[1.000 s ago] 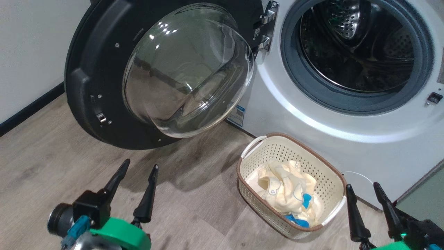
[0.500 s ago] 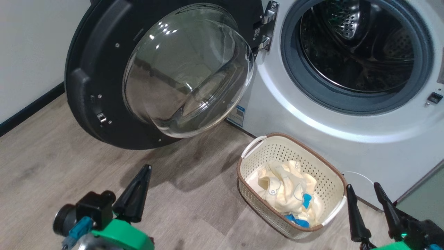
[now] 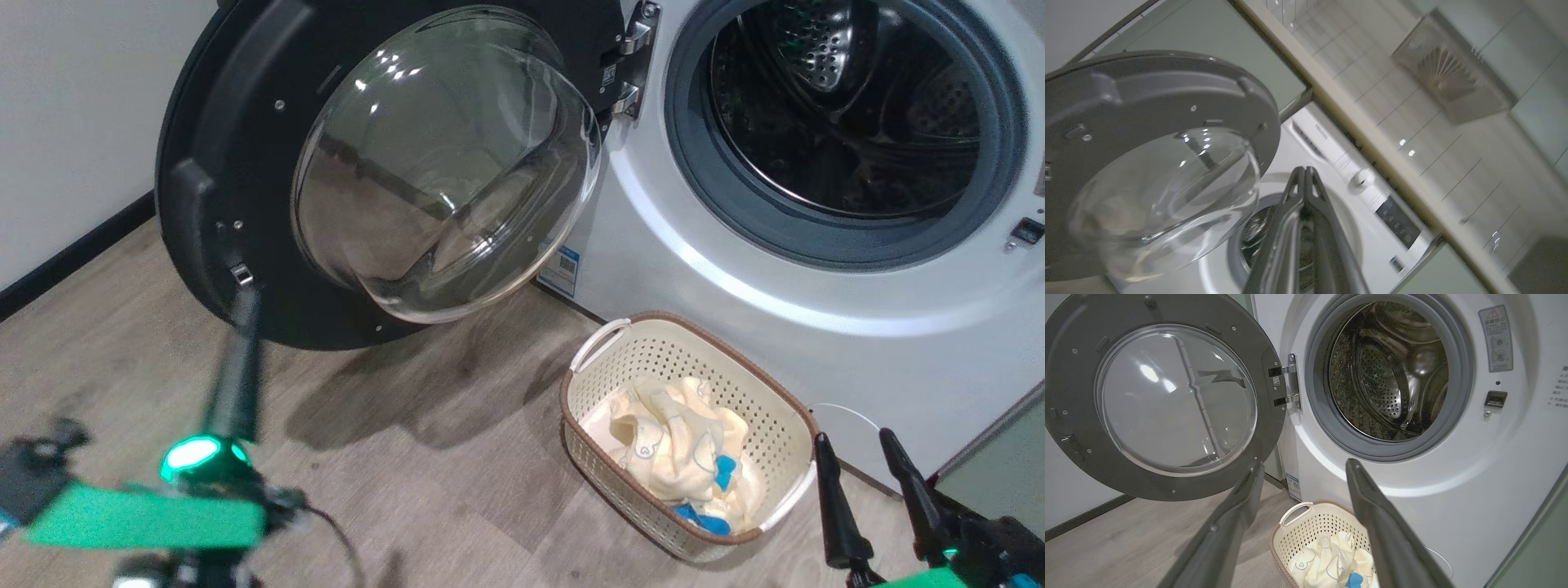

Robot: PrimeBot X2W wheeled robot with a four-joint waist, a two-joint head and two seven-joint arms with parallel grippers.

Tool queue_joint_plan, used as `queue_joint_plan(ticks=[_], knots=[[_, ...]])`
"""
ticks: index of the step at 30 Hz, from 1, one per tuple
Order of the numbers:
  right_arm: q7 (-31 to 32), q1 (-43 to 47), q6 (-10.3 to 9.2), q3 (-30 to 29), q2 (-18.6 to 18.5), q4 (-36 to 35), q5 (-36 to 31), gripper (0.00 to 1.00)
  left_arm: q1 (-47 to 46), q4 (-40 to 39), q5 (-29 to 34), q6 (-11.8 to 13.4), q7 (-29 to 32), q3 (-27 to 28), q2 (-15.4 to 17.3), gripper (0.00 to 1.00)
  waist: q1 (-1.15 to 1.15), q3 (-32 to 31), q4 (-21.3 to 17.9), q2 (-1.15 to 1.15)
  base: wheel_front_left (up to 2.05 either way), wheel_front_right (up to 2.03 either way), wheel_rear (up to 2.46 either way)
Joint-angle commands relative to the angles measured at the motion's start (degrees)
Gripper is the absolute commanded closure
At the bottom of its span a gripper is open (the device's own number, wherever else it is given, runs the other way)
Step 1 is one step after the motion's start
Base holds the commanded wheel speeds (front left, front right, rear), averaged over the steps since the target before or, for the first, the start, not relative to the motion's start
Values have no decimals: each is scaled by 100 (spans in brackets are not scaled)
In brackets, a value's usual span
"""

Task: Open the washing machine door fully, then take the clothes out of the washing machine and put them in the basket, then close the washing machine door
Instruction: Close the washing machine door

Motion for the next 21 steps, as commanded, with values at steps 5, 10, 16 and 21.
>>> queue_joint_plan(ticks=[5, 10, 16, 21], knots=[[-54, -265, 25, 90, -85, -223, 17, 0, -686, -552, -1592, -109, 169, 1051, 76, 100, 0, 17, 5, 0, 0, 0, 0], [-54, -263, 25, 64, -106, -243, 6, 0, -1175, -540, -2542, -39, 283, 1845, 378, 100, 0, 57, 5, 0, 0, 0, 0], [-51, -258, 25, 35, -136, -283, -7, 0, -1731, -102, -2970, 171, 390, 2451, 892, 100, 0, 97, 2, 0, 0, 0, 0], [-48, -239, 25, 8, -146, -332, -14, 0, -2378, 997, -3237, 447, 549, 2775, 1449, 100, 0, 123, -12, 0, 0, 0, 0]])
